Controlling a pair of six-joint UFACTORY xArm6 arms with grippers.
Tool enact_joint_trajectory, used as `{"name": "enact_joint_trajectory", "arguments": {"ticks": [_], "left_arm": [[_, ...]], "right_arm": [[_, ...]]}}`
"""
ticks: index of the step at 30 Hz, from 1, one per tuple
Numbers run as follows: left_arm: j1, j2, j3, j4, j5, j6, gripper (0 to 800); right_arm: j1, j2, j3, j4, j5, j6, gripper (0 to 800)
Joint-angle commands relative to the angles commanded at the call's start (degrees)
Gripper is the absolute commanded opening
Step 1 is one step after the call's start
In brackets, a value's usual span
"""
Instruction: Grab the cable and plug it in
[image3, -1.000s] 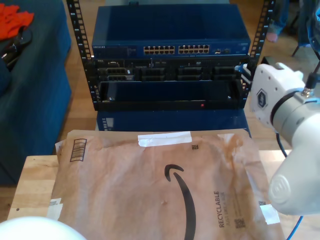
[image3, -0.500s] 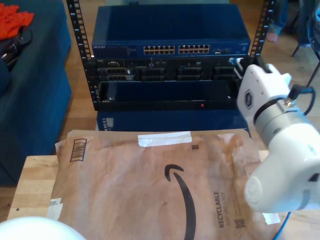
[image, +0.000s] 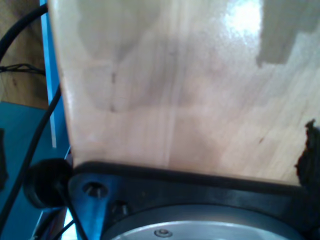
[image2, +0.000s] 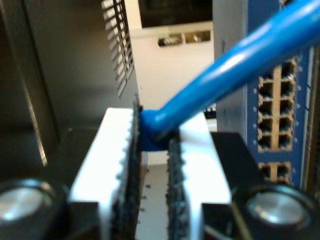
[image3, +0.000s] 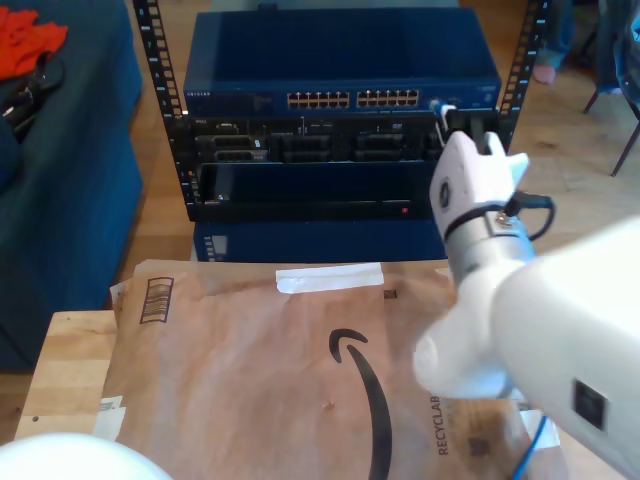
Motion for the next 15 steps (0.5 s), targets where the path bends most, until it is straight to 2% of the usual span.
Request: {"name": "enact_joint_trajectory", "arguments": {"ticks": [10, 15], "left_arm": [[0.00, 0.00, 0.00, -0.09, 0.00, 0.09, 800], [0.00, 0.00, 0.00, 0.00, 0.00, 0.00, 800]], "right_arm": [[0.00, 12.22, -11.43, 5.19, -0.97, -0.35, 0], [0.70, 15.30, -14.33, 6.86, -3.08, -0.62, 0]]}}
